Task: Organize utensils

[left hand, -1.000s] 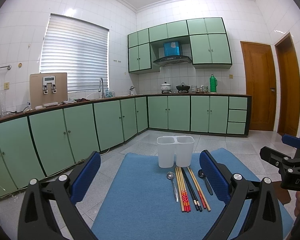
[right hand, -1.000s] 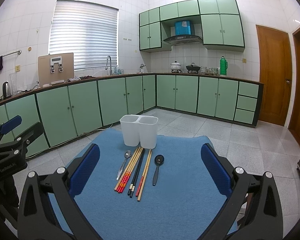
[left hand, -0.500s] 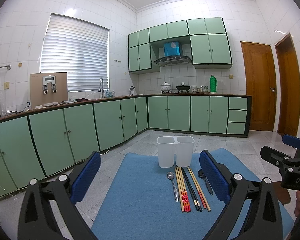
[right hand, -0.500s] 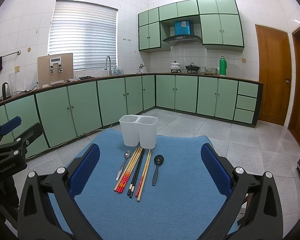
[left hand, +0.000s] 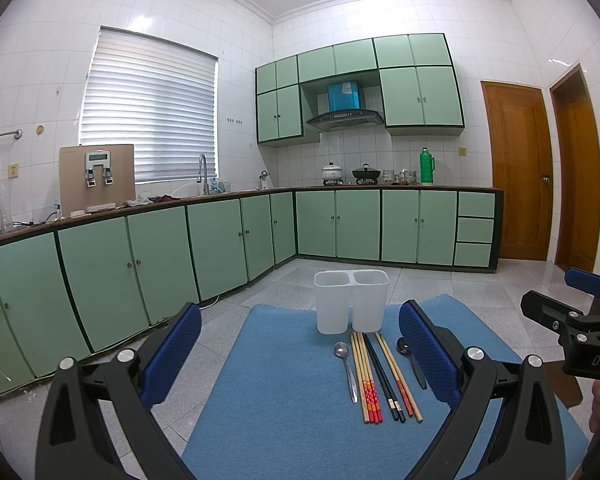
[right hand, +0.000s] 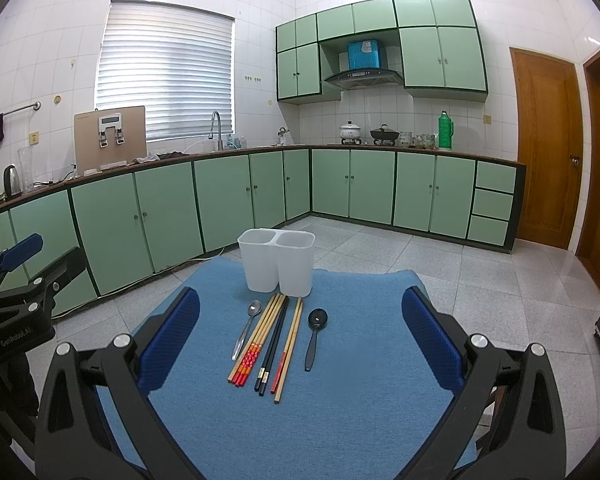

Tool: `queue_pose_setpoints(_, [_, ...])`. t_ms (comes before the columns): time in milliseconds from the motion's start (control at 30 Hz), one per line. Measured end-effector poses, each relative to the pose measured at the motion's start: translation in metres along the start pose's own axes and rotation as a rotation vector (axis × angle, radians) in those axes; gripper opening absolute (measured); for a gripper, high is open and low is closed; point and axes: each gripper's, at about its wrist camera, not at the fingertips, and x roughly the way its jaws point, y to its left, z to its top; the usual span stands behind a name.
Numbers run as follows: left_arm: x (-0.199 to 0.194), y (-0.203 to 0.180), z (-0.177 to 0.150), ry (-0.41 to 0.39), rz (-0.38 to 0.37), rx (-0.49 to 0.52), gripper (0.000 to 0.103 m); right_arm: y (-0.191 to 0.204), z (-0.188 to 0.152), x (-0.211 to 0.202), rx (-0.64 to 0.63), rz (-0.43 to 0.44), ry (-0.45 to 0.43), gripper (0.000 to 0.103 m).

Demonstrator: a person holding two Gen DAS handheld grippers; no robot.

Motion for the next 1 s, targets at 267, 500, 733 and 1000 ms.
queue_pose_setpoints(267, [0.0,0.0,0.0,0.003,-0.001,0.0,0.097,-0.001,-0.001,0.002,0.005,-0.002,0.006,0.098])
queue_pose_setpoints(500, [0.004,0.001,-0.003,0.014,-0.004,-0.003,0.097,-0.001,-0.001,0.008,0.01,-0.003,0.017,0.098])
queue_pose_setpoints(733, [0.044,0.007,-0.008,0.084,0.028,0.007,0.097,-0.009,0.002,0.04,0.0,-0.034,0.071,0.098])
queue_pose_setpoints(1000, [0.136,0.022,-0.032,0.3,0.064,0.013,0.097,-0.03,-0.002,0.131,0.032,-0.079,0.254,0.098])
